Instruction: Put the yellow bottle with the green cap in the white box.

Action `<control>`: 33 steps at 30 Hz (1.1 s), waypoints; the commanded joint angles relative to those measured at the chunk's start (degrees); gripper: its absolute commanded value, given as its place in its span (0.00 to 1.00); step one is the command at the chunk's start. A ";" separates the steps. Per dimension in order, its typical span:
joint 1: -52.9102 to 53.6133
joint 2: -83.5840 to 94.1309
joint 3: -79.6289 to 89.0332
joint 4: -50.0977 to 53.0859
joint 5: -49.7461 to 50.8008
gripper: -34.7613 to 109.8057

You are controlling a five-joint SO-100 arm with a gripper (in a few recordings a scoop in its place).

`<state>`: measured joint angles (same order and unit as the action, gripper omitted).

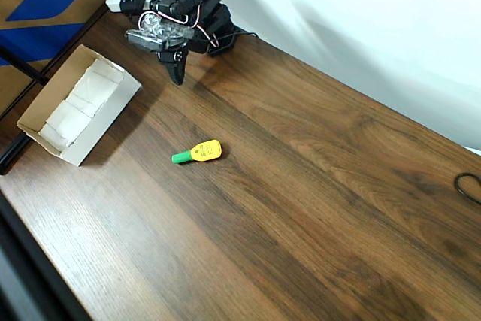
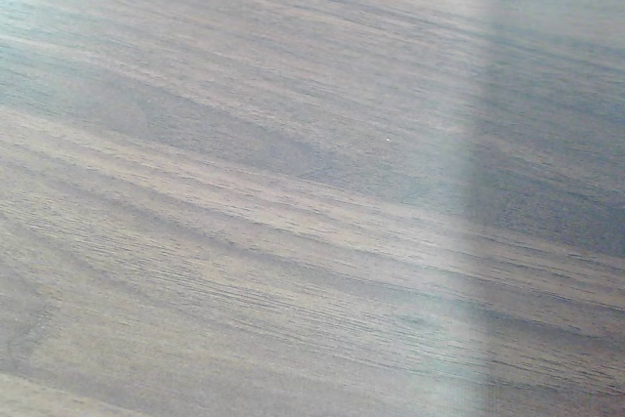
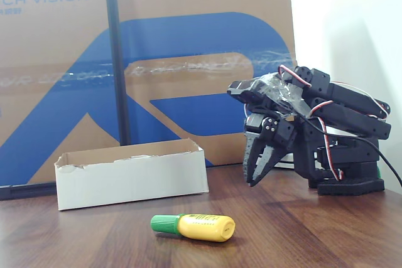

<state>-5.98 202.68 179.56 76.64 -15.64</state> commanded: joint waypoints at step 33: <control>3.16 -0.70 -23.47 7.12 5.27 0.24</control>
<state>-2.02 202.06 160.66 81.47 -9.76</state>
